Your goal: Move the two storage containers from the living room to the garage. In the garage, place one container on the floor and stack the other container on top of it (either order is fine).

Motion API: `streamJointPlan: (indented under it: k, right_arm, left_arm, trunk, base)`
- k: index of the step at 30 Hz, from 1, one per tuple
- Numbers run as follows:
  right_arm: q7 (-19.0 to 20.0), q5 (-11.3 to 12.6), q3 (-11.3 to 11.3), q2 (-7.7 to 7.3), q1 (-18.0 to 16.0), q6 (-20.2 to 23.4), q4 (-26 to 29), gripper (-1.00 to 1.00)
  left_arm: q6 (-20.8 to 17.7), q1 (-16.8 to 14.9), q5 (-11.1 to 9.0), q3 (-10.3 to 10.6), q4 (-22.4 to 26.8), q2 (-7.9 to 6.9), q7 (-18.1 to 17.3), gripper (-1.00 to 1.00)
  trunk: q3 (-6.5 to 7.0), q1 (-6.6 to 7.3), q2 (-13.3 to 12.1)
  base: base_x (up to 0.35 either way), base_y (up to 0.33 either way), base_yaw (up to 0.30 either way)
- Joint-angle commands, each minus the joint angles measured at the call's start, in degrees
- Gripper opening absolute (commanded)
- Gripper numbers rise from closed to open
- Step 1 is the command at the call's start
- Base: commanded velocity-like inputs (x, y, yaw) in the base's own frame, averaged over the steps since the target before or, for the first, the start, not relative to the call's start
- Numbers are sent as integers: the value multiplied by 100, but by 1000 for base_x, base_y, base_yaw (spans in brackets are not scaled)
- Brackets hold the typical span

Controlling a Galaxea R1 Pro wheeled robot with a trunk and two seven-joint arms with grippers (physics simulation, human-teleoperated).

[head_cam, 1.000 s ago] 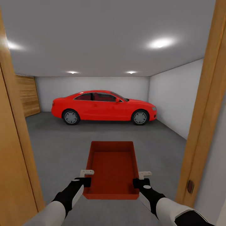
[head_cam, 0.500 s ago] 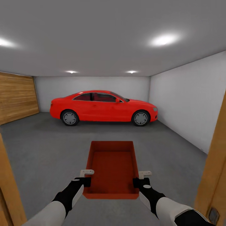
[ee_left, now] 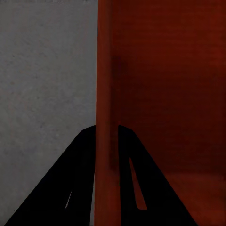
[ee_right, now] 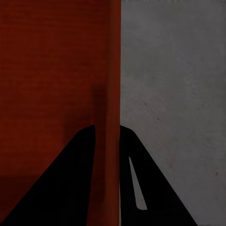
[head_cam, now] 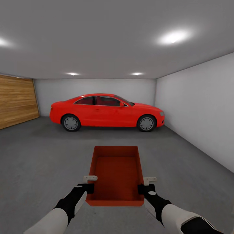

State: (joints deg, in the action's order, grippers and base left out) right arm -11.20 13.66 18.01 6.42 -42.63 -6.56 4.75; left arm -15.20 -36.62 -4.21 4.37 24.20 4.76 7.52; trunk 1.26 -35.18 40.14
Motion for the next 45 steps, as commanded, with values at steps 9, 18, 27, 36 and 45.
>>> streamJointPlan:
  k: [9,18,27,36,45]
  right_arm:
    - [13,32,-51,0,0,-12,10,-100]
    - [13,40,-52,0,0,-12,17,-100]
    - [13,40,-52,0,0,-10,17,-100]
    - [13,40,-52,0,0,-12,17,-100]
    - [13,33,-52,0,0,-16,17,-100]
  left_arm:
    - [-35,-3,-30,-366,16,-200,74,-100]
    - [-35,-3,-36,-367,15,-205,74,-100]
    - [-35,-3,-36,-367,15,-215,74,-100]
    - [-35,-3,-36,-367,15,-220,74,-100]
    - [-35,-3,-36,-367,15,-221,71,-100]
  trunk:
    - [-1,-5,2]
    - [-1,-5,2]
    - [-1,-5,2]
    - [-1,-5,2]
    - [-1,-5,2]
  base:
    - [322,0,0]
    - [321,0,0]
    - [322,0,0]
    - [322,0,0]
    - [322,0,0]
